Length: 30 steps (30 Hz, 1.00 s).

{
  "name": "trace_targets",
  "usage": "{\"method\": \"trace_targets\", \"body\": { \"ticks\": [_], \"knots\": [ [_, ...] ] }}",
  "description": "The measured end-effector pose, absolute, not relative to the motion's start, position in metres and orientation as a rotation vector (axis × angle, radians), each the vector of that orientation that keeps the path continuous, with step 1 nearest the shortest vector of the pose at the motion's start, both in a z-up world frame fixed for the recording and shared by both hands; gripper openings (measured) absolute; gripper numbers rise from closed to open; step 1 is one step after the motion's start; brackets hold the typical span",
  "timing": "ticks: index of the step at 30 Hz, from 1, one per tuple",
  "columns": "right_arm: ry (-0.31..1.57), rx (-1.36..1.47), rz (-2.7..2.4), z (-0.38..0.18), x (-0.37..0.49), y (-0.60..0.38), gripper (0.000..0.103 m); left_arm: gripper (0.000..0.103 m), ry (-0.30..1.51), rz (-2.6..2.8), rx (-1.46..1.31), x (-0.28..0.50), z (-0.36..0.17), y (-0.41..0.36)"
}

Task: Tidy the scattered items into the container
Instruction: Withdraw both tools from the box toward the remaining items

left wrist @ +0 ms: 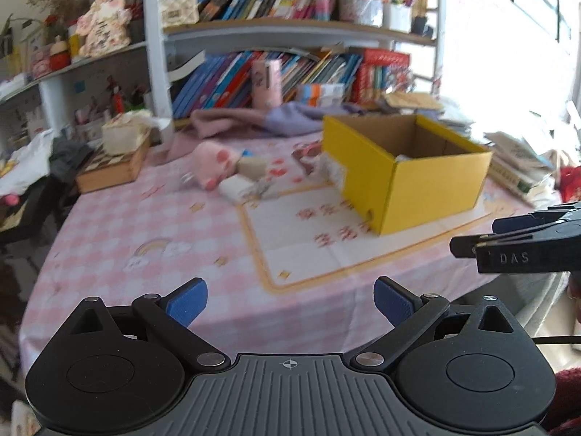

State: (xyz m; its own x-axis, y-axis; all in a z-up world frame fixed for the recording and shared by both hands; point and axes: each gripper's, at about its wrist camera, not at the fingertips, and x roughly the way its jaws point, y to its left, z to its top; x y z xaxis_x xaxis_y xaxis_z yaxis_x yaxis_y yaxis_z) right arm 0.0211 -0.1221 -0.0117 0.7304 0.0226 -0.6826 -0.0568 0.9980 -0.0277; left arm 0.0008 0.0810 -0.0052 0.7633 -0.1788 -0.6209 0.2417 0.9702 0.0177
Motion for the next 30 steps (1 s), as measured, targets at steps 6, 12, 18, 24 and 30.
{"method": "trace_targets", "body": {
  "ticks": [6, 12, 18, 24, 30],
  "knots": [
    [0.747, -0.14, 0.184, -0.009, 0.022, -0.079, 0.069, 0.1, 0.684, -0.153, 0.067, -0.006, -0.007, 0.111],
    [0.74, -0.196, 0.243, -0.002, 0.028, -0.058, 0.069, 0.1, 0.68, -0.119, 0.024, -0.004, -0.004, 0.127],
    [0.741, -0.187, 0.244, -0.003, 0.038, -0.056, 0.07, 0.1, 0.692, -0.141, 0.055, 0.002, -0.008, 0.122],
    [0.754, -0.179, 0.287, -0.012, 0.058, -0.049, 0.069, 0.1, 0.696, -0.102, 0.074, 0.012, -0.01, 0.125],
    [0.758, -0.171, 0.316, -0.015, 0.094, -0.045, 0.069, 0.1, 0.714, -0.064, 0.1, 0.042, -0.012, 0.125]
  ]
}}
